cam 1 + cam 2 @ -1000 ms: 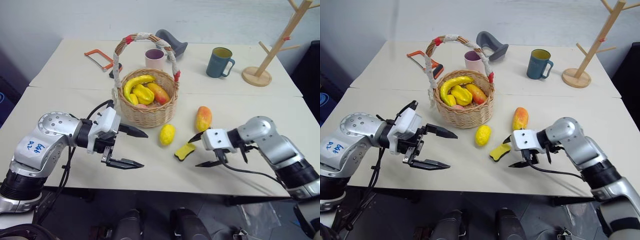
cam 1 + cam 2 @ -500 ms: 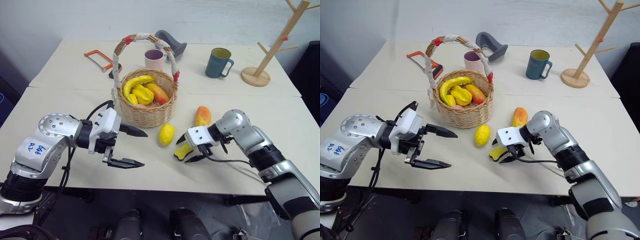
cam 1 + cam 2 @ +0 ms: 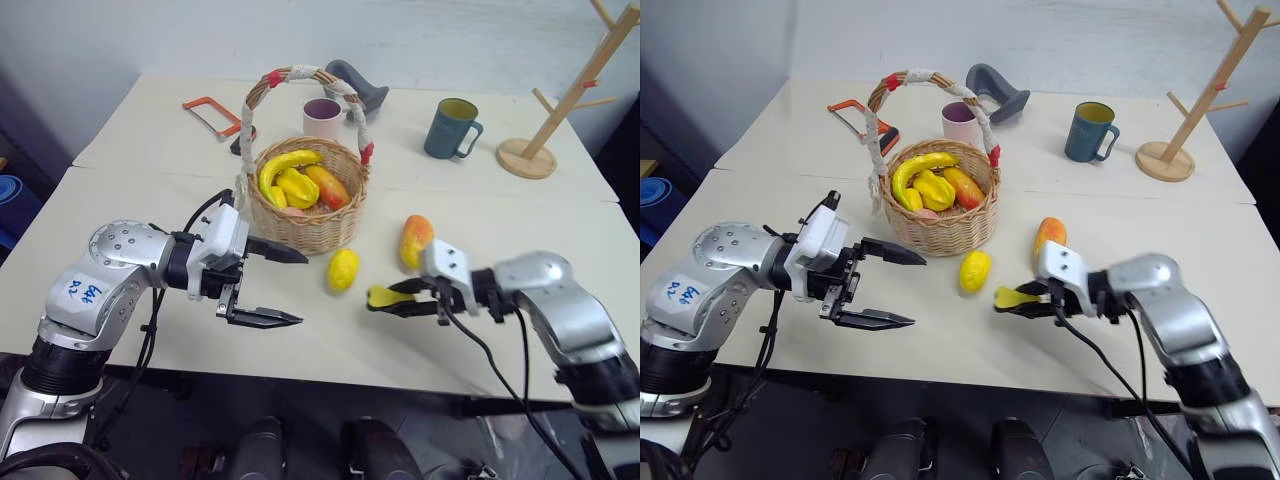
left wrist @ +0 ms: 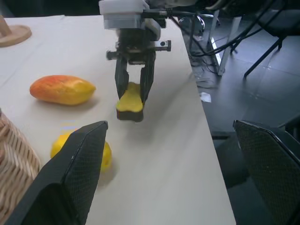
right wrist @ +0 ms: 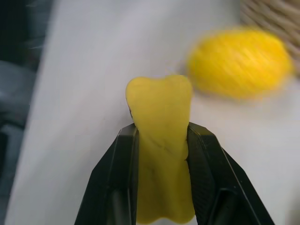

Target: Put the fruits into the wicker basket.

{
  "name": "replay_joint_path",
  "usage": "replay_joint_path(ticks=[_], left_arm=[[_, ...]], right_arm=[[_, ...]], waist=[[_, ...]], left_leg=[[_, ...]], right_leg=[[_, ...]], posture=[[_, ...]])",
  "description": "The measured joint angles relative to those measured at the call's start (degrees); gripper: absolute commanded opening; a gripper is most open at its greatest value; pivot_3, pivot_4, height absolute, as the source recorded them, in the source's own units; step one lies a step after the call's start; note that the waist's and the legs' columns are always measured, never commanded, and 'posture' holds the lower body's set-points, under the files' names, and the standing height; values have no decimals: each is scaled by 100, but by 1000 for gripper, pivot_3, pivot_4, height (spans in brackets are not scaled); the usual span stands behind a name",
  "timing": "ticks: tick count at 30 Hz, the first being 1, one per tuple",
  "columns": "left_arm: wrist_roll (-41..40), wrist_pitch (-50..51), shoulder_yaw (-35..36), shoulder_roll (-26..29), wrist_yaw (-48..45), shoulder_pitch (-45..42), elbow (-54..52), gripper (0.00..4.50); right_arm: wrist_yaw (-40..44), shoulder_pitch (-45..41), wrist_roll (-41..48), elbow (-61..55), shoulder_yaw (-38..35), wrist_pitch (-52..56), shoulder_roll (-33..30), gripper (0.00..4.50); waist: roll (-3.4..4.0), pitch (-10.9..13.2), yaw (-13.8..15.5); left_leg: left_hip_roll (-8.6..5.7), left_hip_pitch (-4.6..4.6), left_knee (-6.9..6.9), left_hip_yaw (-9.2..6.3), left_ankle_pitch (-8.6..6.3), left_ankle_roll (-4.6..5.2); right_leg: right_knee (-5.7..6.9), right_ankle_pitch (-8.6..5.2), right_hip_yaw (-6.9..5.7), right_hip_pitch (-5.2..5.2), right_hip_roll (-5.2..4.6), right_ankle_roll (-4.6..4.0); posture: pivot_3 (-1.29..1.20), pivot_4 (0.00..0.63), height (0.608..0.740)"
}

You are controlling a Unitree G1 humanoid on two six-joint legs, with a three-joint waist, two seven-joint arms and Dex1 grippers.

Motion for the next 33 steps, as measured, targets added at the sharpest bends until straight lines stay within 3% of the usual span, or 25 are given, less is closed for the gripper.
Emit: replay_joint_path(ticks=[5, 8, 13, 19, 24, 29, 33], left_arm=[[37, -44, 4, -466, 356, 9, 171, 4500], [72, -55, 3, -697, 603, -1, 266, 4500], [53, -42, 2, -662, 459, 0, 342, 4500], [218, -96, -52, -630, 406, -161, 584, 4500], [258, 766, -48, -406, 951, -128, 554, 4500], [-78, 2756, 2, -327, 1770, -202, 542, 4500], [-321, 4511, 134, -1152, 2663, -867, 729, 4500]], right_arm=[[-1261, 1054, 12, -427, -2000, 1006, -46, 1011], [-1733, 1255, -38, -223, -2645, 1254, -90, 1011], [-1977, 1567, 29, 310, -2757, 1300, -45, 2737], [-2208, 1365, 321, 415, -2761, 1377, 72, 4443], [-1792, 1529, 896, -493, -2962, 1432, -333, 4443], [-1232, 1448, 2189, -1867, -3572, 1723, -629, 4443], [-1383, 1004, 3164, -2456, -3506, 2025, -631, 4443]], waist=[[0, 0, -1], [0, 0, -17], [1, -1, -85], [2, -1, -129], [4, 0, -121], [-6, 6, -120], [-11, 9, -60]], left_leg=[[4, 7, -1, 8, 3, -3], [4, 10, -1, 11, 4, -3], [5, 10, -7, 14, 6, -6], [6, 13, -9, 15, 8, -9], [6, 10, -13, 10, 7, -8], [8, 9, -12, -2, 7, -9], [-7, 1, 0, -18, 9, -4]], right_leg=[[4, 0, 2, 1, 6, 1], [5, 1, 6, 1, 12, 1], [4, 0, 9, -1, 17, 2], [5, 1, 11, -1, 22, 4], [3, -1, 11, -2, 21, 9], [2, -1, 5, 3, 23, 11], [-1, 2, 0, 9, 13, 22]], posture=[[0, 150, 740], [0, 150, 740], [0, 150, 740], [0, 150, 740], [0, 150, 740], [0, 150, 740], [0, 150, 740]])
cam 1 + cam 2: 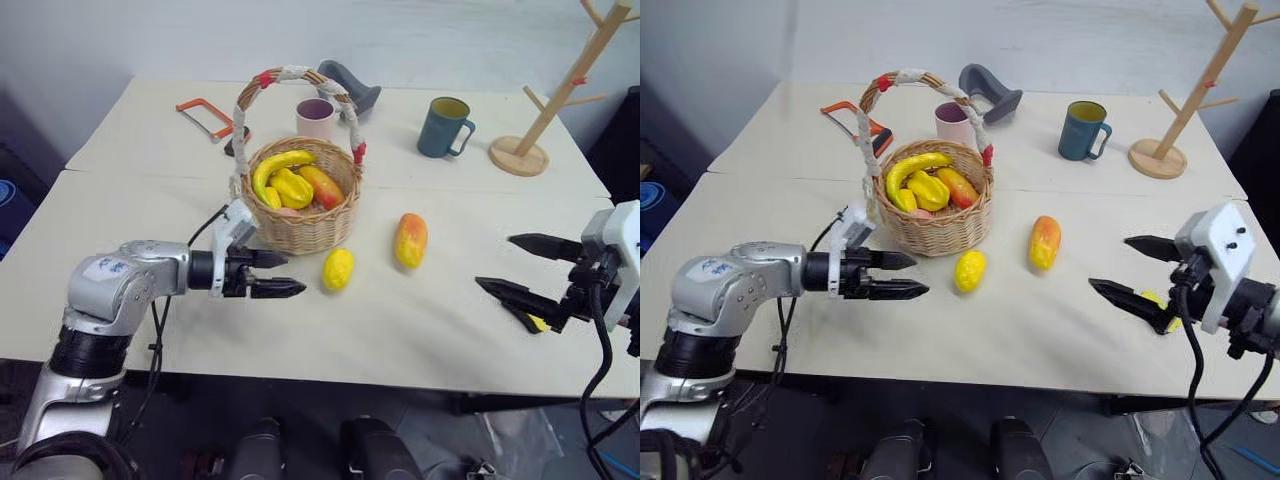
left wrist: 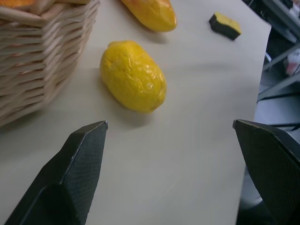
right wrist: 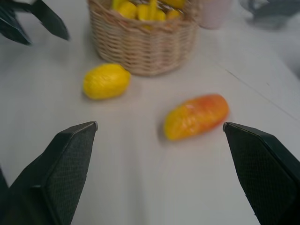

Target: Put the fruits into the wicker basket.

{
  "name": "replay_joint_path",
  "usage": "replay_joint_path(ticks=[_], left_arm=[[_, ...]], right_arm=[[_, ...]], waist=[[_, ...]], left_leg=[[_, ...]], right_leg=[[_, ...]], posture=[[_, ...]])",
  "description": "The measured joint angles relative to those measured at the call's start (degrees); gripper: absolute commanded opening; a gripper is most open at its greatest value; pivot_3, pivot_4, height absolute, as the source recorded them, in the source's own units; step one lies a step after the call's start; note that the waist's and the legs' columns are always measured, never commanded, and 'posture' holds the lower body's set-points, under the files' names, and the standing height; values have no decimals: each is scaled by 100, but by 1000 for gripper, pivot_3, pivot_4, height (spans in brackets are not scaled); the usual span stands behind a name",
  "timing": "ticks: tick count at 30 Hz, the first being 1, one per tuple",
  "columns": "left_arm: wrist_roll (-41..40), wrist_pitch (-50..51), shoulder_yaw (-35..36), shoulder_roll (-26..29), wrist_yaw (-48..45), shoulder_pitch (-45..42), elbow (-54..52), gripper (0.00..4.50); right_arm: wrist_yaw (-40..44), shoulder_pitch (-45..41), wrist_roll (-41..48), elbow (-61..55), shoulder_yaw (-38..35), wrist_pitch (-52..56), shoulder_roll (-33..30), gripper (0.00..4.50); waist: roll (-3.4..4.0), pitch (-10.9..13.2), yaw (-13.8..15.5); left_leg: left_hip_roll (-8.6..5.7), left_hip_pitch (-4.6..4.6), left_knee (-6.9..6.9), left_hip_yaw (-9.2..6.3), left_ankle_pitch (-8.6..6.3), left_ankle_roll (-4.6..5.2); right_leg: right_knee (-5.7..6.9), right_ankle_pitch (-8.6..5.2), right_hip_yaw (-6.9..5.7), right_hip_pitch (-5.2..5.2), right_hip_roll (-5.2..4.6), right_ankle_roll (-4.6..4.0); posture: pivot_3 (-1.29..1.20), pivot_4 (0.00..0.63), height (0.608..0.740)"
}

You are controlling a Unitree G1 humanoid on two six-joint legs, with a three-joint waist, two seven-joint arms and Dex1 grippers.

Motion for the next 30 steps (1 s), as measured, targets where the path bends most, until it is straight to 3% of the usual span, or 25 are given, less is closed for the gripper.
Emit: replay_joint_path(ticks=[5, 8, 24, 27, 30], left_arm=[[41, 1184, 448, -1409, 986, -578, 749, 4500], [239, 1495, 536, -1855, 1521, -692, 954, 4500], [835, 1127, 980, -3060, 2606, -1201, 2205, 4500], [850, 1148, 1118, -3293, 2745, -1207, 2351, 3936], [834, 1371, 1086, -3339, 2752, -1198, 2322, 3003]], right_arm=[[-571, -190, 461, -339, 449, 93, 39, 4443], [-809, -121, 611, -471, 601, 81, 46, 4443], [-1404, 18, 1004, -533, 630, -152, -16, 4443], [-1460, -1, 1063, -534, 703, -159, -66, 4500], [-1503, -19, 1103, -532, 742, -165, -123, 4500]], waist=[[-4, 2, 50], [-4, 2, 61], [-5, 3, 108], [-7, 4, 97], [-7, 4, 78]], left_leg=[[-5, -5, 1, 0, 1, -2], [-6, -3, -6, 4, 12, -22], [-24, -3, -9, -2, 21, -20], [-23, -4, -12, -1, 22, -23], [-21, -3, -17, 1, 25, -29]], right_leg=[[-4, 0, 0, -3, -2, 3], [-4, -1, 5, -6, 0, 5], [-8, 5, 1, 0, -13, 15], [-10, 4, 1, -4, -12, 16], [-10, 4, 2, -6, -9, 16]], posture=[[0, 150, 740], [0, 150, 740], [0, 150, 740], [0, 150, 740], [0, 150, 740]])
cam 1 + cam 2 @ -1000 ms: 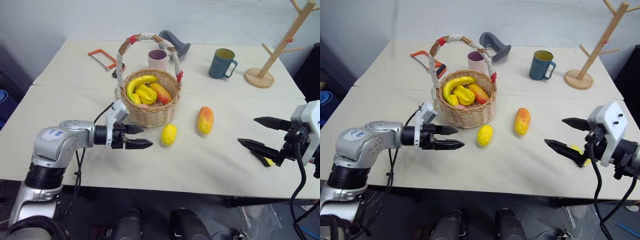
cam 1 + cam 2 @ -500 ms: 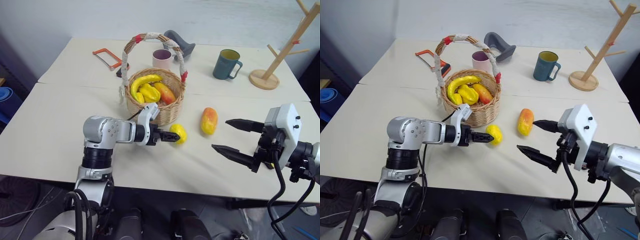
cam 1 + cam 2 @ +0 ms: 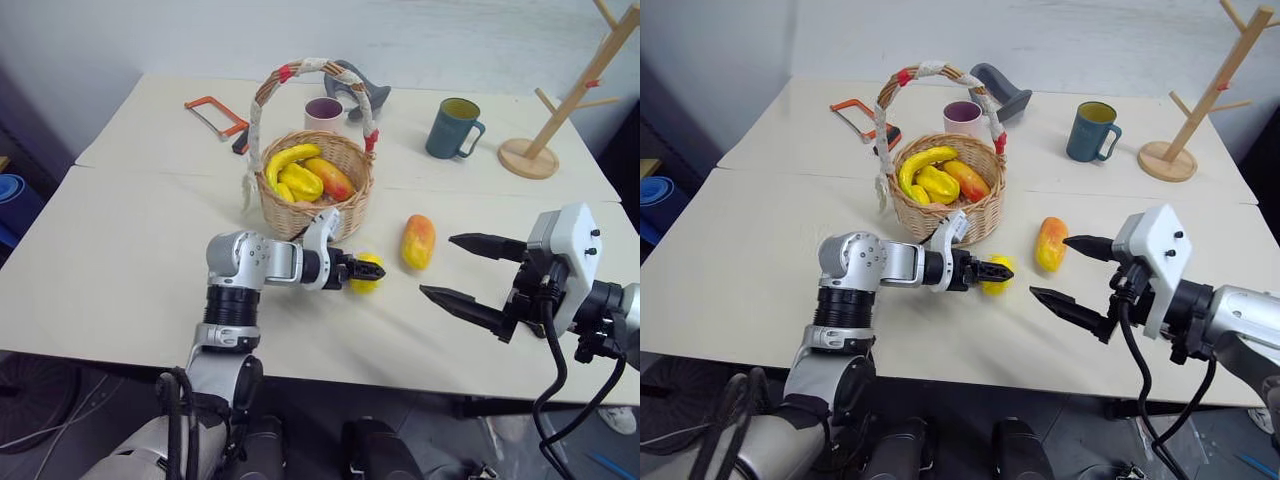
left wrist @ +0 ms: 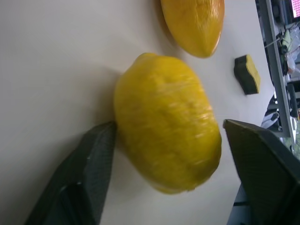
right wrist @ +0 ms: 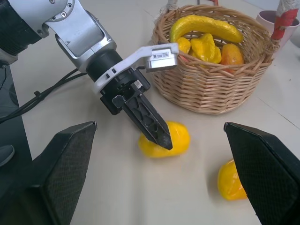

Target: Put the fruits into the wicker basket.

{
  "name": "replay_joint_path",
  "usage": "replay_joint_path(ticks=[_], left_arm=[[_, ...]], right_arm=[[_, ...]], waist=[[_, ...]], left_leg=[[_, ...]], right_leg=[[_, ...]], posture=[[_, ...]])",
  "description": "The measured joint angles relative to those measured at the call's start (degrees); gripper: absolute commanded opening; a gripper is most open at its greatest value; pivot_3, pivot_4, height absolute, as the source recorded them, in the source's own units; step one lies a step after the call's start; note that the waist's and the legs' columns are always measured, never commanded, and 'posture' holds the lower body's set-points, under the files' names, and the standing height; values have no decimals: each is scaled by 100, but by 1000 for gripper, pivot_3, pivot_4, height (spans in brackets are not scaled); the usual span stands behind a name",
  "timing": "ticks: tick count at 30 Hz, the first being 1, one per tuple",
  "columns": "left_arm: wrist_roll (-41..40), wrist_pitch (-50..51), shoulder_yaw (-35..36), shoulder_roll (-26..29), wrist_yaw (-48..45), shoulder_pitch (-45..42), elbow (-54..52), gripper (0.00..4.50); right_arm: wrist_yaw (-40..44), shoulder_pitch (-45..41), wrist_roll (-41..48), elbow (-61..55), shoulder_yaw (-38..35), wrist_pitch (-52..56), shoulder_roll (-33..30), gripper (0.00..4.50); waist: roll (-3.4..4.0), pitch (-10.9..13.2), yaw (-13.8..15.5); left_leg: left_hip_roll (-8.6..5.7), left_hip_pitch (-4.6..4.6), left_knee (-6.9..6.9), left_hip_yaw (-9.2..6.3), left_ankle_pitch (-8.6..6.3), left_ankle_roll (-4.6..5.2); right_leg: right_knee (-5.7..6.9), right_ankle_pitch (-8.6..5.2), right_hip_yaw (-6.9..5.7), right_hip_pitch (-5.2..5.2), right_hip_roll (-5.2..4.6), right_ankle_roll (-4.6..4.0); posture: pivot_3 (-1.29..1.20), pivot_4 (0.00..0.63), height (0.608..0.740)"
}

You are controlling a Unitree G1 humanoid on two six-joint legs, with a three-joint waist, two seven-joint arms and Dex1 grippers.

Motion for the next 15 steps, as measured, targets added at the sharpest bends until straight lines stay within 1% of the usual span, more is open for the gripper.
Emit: replay_joint_path(ticks=[2, 3, 4, 8, 11, 13, 15], left_arm=[[-35, 147, -120, 119, -61, 39, -150, 2425], [-46, 193, -164, 193, -92, 62, -238, 2218], [-72, 217, -281, 367, -177, 102, -364, 2126], [-168, 111, -627, 1043, -568, 338, -925, 2126], [-397, -430, -829, 1653, -1233, 568, -1599, 2126], [-664, -728, -620, 1729, -1562, 555, -1921, 2126], [-906, -988, -260, 1609, -1660, 441, -2052, 2126]], right_arm=[[-17, -12, 9, 4, 12, -12, -5, 4500], [-23, -13, 7, 6, 22, -18, -7, 4500], [-30, -33, 4, 13, 76, -38, -9, 4500], [-34, -123, -6, 52, 205, -128, -9, 4500], [-38, -201, -24, 111, 379, -190, -9, 4500], [-42, -300, -51, 142, 470, -244, -9, 4500], [-51, -408, -66, 162, 568, -274, -9, 4500]], waist=[[0, 0, -4], [0, 0, -7], [0, 0, -14], [0, 0, -13], [0, 0, 0], [0, 0, 23], [0, 0, 36]], left_leg=[[0, 2, -2, 1, 2, -5], [0, 2, -2, 1, 3, -7], [1, 3, -4, 2, 5, -10], [1, 4, -9, 2, 9, -18], [2, 3, -17, 2, 11, -21], [0, 2, -17, -1, 11, -19], [-3, 0, -14, -2, 11, -13]], right_leg=[[0, 0, 1, 0, 0, 0], [0, 0, 1, 0, 0, 0], [0, 0, 2, 0, 1, 0], [-1, 0, 2, -1, 0, 0], [-4, -1, 1, -3, -2, -2], [-9, -1, -3, 1, -7, -3], [-12, -1, -4, 3, -11, -2]], posture=[[0, 150, 740], [0, 150, 740], [0, 150, 740], [0, 150, 740], [0, 150, 740], [0, 150, 740], [0, 150, 740]])
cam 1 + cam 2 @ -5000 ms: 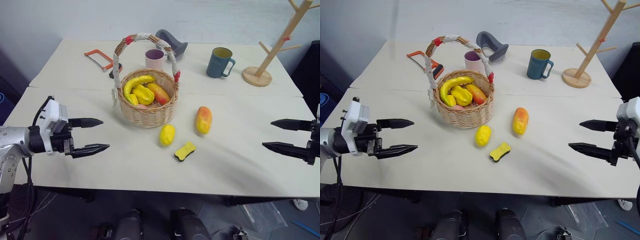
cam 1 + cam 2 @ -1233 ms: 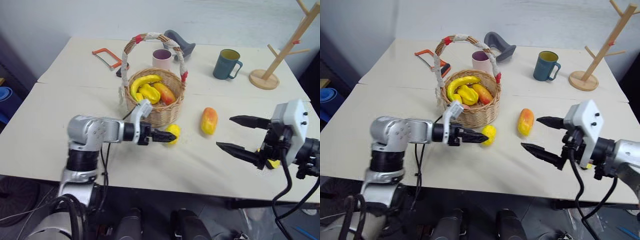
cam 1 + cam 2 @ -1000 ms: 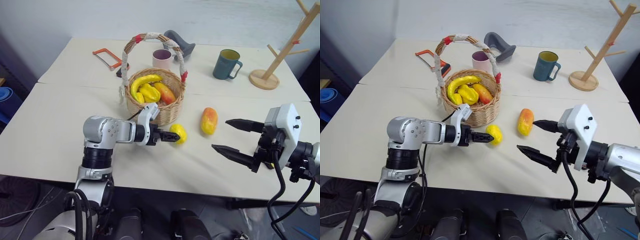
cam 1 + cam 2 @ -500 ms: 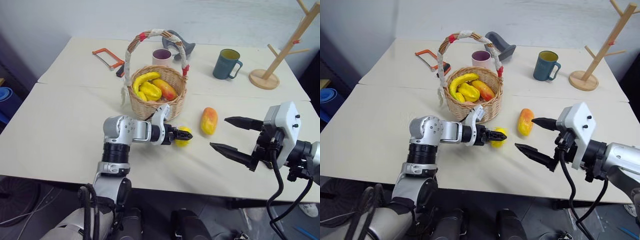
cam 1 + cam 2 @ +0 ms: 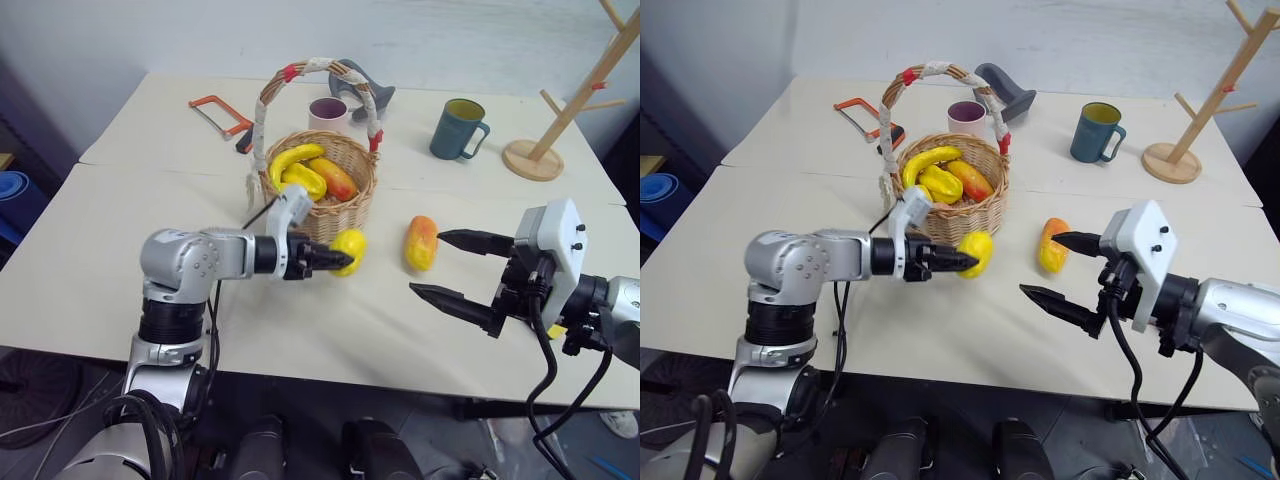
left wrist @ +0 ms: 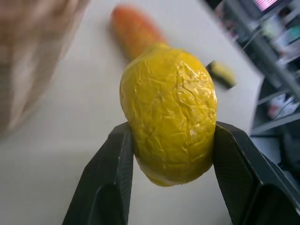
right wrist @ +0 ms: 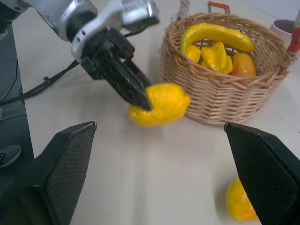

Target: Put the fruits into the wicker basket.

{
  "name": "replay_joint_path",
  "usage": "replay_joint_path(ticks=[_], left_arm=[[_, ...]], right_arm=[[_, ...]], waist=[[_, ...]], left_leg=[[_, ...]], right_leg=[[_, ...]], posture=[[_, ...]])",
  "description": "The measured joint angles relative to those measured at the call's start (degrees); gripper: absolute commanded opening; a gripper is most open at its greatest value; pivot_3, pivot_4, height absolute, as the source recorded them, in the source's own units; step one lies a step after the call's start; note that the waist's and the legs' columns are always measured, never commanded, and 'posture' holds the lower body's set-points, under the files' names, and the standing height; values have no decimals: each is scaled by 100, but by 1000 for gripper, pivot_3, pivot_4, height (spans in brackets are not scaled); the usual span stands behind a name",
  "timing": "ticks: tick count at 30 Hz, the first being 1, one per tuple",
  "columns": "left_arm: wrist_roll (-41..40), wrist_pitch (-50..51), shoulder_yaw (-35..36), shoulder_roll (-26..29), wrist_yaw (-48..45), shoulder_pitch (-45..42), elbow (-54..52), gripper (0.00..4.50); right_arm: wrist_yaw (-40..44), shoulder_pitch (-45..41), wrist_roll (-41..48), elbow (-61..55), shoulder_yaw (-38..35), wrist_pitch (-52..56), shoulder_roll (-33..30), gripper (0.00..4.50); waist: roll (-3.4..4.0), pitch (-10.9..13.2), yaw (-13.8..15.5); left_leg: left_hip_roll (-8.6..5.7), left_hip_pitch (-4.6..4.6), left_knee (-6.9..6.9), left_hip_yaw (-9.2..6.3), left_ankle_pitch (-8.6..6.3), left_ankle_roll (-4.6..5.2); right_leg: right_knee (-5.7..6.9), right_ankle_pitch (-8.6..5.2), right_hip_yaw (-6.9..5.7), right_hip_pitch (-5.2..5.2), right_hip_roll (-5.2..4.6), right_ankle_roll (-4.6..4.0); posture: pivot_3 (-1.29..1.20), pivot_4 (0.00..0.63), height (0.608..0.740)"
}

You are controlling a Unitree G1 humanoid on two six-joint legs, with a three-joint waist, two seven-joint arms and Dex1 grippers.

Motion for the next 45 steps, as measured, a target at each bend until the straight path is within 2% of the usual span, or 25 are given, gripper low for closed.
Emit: replay_joint_path(ticks=[4, 8, 10, 14, 18, 22, 25, 26, 28, 30, 34, 38, 45], left_arm=[[28, -836, 1071, -622, 997, -957, 432, 2126], [1062, -1847, 981, -695, 2334, -1202, 972, 2126], [1330, -2093, 858, -706, 2584, -1073, 1283, 2126], [1486, -2179, 528, -668, 2540, -995, 1515, 3306], [1410, -2043, 307, -546, 2193, -855, 1366, 4467], [1200, -2086, 221, -358, 1663, -630, 1070, 4467], [895, -2482, 225, -43, 884, -375, 571, 4467], [664, -2763, 221, 283, 226, -146, 142, 4467], [547, -2913, 189, 539, -226, -27, -83, 4467], [350, -3146, 101, 1055, -1018, 283, -431, 4467], [67, -3345, 98, 2121, -2402, 797, -692, 4467], [51, -3736, 93, 2850, -3226, 1163, -853, 4467], [53, -3948, -5, 2813, -3253, 1148, -856, 4467]], right_arm=[[-70, -202, -137, 186, 236, -95, 2, 4500], [-152, -337, -249, 289, 426, -157, 8, 4500], [-156, -344, -366, 321, 538, -217, 9, 4500], [-151, -295, -614, 362, 714, -343, 10, 4500], [-152, -285, -620, 369, 710, -357, 11, 4500], [-264, 39, -610, 368, 465, -338, 80, 4500], [-566, 442, -548, 357, 104, -274, 330, 4500], [-778, 759, -540, 354, -136, -207, 504, 4500], [-913, 934, -550, 349, -242, -190, 623, 4500], [-1179, 1182, -643, 287, -326, -210, 846, 4500], [-1803, 1336, -936, 450, -211, -204, 1389, 4500], [-2295, 777, -1160, 940, 232, -140, 1848, 4500], [-2933, -642, -1587, 2362, 809, 101, 2580, 4500]], waist=[[-7, 4, -8], [-5, 3, -46], [-8, 5, -34], [-12, 7, -13], [-12, 7, -17], [-12, 7, -33], [-12, 7, -35], [-11, 6, -36], [-10, 6, -31], [-9, 5, -54], [-8, 5, -108], [-10, 4, -173], [-9, 4, -180]], left_leg=[[-5, -8, 14, -1, -16, 36], [-2, 1, 5, 16, -13, 30], [1, -3, 3, 15, -9, 21], [-2, -11, 3, 15, -8, 20], [-1, -9, 4, 15, -8, 19], [3, -6, 0, 15, -4, 11], [4, -3, -8, 17, -1, 6], [4, 0, -15, 19, 0, 4], [4, 1, -16, 21, 2, 2], [8, 10, -21, 26, 3, 0], [7, 13, -23, 26, 10, 1], [7, 12, -27, 20, -5, 36], [8, 6, -28, 18, -9, 42]], right_leg=[[-2, 5, 2, -1, 0, 11], [-8, 8, 13, -1, 5, 16], [-8, 8, 10, -7, 8, 16], [-10, 8, 8, -10, 1, 16], [-10, 8, 8, -9, -1, 16], [-7, 8, 8, -9, 4, 15], [-7, 8, 10, -9, 5, 15], [-8, 7, 10, -8, 5, 13], [-8, 7, 10, -8, 5, 12], [-8, 5, 13, -5, 7, 8], [-2, 5, 13, -6, 4, -1], [-3, 4, 11, -6, 0, -10], [1, 3, 9, -14, 0, -13]], posture=[[0, 150, 740], [0, 150, 740], [0, 150, 740], [0, 150, 740], [0, 150, 740], [0, 150, 740], [0, 150, 740], [0, 150, 740], [0, 150, 740], [0, 150, 740], [0, 150, 740], [0, 150, 740], [0, 150, 740]])
